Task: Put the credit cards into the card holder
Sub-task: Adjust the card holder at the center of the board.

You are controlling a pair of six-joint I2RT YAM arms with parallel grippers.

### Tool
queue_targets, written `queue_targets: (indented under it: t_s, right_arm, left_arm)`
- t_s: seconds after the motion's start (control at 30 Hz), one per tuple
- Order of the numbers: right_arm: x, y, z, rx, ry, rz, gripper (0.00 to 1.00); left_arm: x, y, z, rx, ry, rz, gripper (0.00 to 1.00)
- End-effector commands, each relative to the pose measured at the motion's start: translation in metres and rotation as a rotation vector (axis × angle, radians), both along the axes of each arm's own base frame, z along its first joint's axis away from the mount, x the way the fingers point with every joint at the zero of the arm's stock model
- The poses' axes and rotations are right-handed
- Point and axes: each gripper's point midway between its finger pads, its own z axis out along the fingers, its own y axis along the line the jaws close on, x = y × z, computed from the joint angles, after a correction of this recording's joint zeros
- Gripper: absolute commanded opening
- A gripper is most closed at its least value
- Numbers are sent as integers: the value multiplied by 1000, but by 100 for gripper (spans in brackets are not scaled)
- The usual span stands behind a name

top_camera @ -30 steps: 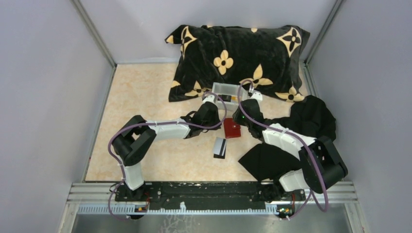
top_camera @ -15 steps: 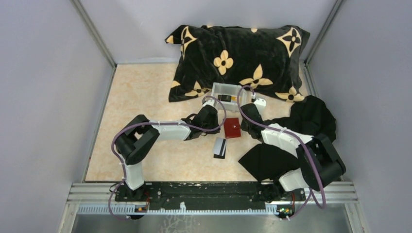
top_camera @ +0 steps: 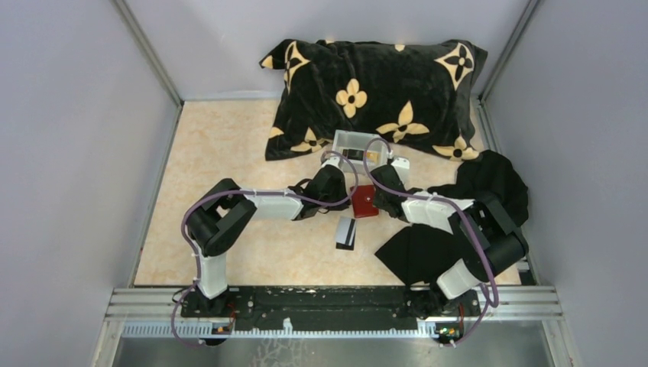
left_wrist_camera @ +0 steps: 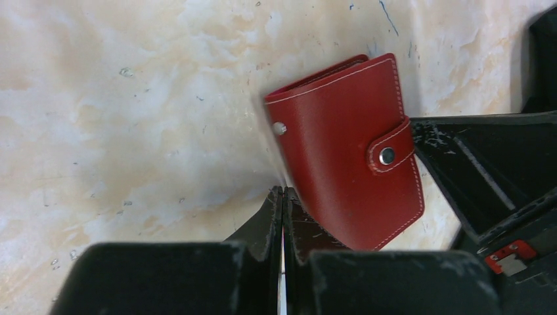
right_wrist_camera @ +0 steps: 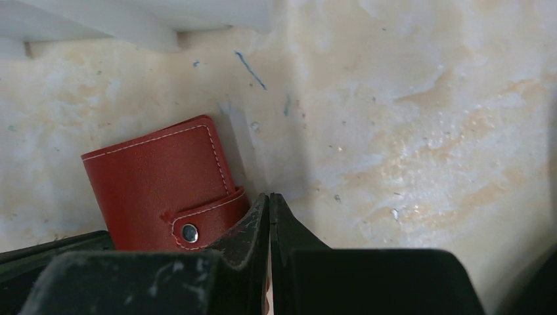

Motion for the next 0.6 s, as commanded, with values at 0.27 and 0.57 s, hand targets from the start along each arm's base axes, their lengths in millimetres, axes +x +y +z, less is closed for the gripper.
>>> queue_targets:
  t_s: [0.27, 0.57]
  right_arm:
    - [6, 54, 5, 26, -13, 125, 1]
    - [8, 76, 7, 40, -23, 165, 1]
  left_arm:
    - [9, 21, -2, 37, -6, 80, 2]
    - [13, 59, 5, 54, -16, 161, 3]
